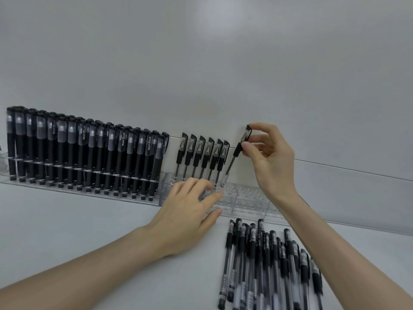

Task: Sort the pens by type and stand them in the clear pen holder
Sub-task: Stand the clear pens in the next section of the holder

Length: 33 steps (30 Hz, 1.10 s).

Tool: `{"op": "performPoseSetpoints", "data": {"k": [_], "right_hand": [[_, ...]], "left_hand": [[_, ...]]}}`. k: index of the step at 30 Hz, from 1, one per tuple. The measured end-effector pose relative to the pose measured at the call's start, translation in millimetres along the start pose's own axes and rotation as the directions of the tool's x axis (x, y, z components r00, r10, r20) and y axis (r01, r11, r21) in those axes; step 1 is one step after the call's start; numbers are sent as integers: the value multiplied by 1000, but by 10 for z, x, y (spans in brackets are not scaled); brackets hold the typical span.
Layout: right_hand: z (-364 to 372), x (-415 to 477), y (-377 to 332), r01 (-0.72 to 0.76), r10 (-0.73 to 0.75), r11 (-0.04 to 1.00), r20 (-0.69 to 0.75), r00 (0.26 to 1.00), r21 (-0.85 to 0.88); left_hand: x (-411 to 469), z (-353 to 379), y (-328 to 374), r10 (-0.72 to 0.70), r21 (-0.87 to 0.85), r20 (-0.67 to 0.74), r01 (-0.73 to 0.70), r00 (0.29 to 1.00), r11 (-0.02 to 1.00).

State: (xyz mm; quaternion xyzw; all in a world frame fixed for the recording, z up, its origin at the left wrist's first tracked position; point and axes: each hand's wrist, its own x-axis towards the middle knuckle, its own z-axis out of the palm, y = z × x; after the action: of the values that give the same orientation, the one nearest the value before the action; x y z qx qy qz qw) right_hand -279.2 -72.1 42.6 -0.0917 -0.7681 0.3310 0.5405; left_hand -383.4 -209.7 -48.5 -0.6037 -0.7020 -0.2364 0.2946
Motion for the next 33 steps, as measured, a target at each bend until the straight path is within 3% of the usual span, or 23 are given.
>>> {"op": "performPoseSetpoints", "data": {"k": [14, 28, 33], "right_hand": [[33, -12, 133, -29, 53, 988, 158, 986, -150], [-14, -129, 67, -21, 62, 964, 148, 987, -267], [-258, -344, -47, -29, 89, 940, 162, 983, -341]], "left_hand": [[18, -21, 23, -23, -3, 17, 23, 1000, 1000], [93, -151, 88, -87, -41, 78, 91, 993, 995], [177, -378, 295, -163, -133, 258, 202, 952, 970]]}}
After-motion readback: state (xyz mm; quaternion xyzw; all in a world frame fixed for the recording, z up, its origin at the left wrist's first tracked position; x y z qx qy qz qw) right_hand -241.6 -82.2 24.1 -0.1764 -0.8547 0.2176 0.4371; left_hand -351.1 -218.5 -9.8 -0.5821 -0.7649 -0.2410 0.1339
